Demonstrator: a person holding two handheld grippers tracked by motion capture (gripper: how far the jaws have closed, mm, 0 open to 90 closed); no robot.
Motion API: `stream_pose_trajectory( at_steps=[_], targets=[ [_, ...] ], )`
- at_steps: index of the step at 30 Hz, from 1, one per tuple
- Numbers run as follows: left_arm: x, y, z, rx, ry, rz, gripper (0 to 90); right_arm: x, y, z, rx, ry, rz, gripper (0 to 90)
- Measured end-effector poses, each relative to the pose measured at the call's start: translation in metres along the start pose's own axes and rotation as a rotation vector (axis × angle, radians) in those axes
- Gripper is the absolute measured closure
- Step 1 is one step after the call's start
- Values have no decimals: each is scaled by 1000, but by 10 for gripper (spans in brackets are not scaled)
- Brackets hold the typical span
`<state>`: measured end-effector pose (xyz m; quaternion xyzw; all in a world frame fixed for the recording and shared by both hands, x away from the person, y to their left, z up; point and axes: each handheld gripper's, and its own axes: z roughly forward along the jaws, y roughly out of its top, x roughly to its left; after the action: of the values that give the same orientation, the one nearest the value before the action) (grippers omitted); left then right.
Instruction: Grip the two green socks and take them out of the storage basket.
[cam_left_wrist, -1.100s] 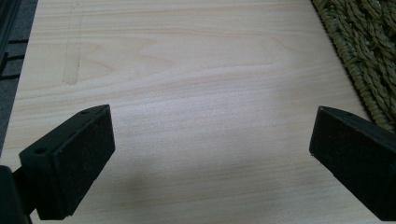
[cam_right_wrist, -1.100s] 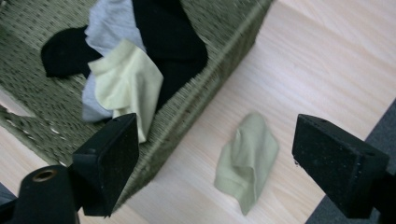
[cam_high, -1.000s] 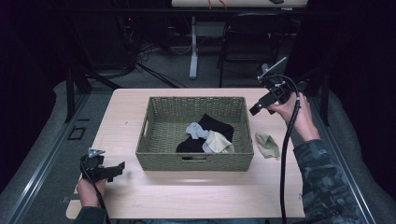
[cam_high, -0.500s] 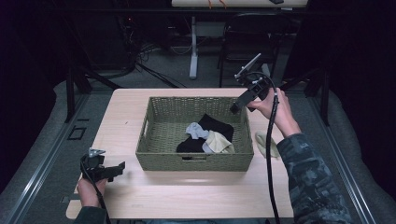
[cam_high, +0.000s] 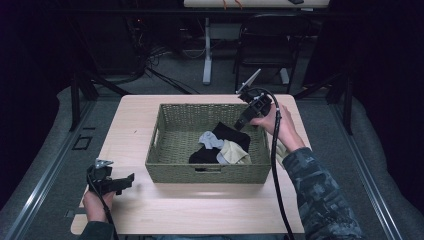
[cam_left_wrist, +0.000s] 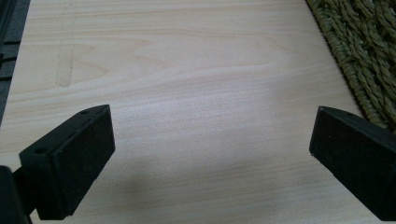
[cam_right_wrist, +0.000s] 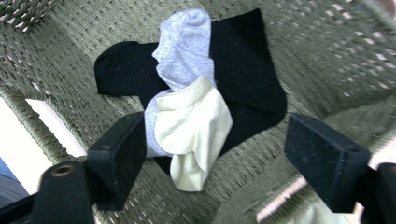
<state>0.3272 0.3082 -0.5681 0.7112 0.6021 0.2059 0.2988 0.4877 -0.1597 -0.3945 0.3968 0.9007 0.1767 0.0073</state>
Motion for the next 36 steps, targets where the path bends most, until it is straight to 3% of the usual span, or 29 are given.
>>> stream_pose_trajectory(
  at_steps=[6, 14, 21, 28, 31, 34, 35, 36],
  targets=[
    [0, 0, 0, -2, -5, -3, 2, 1, -3, 16, 2, 13, 14, 273],
    [1, -1, 0, -12, -7, -14, 2, 1, -11, 48, 72, 10, 31, 381],
    [2, -1, -1, -28, -17, -17, 0, 0, -18, 66, 99, 20, 67, 447],
    [2, -1, -2, -43, -27, -22, 0, -1, -21, 78, 126, 22, 69, 486],
    [2, -1, -2, -44, -28, -22, 0, 0, -23, 85, 109, 17, 93, 502],
    [2, -1, -2, -44, -29, -22, 0, 0, -23, 92, 125, -3, 93, 516],
    [2, -1, -2, -44, -30, -23, 0, -1, -22, 93, 155, 0, 80, 523],
    [2, -1, -2, -42, -30, -22, 0, 0, -23, 97, 139, -2, 100, 530]
  ],
)
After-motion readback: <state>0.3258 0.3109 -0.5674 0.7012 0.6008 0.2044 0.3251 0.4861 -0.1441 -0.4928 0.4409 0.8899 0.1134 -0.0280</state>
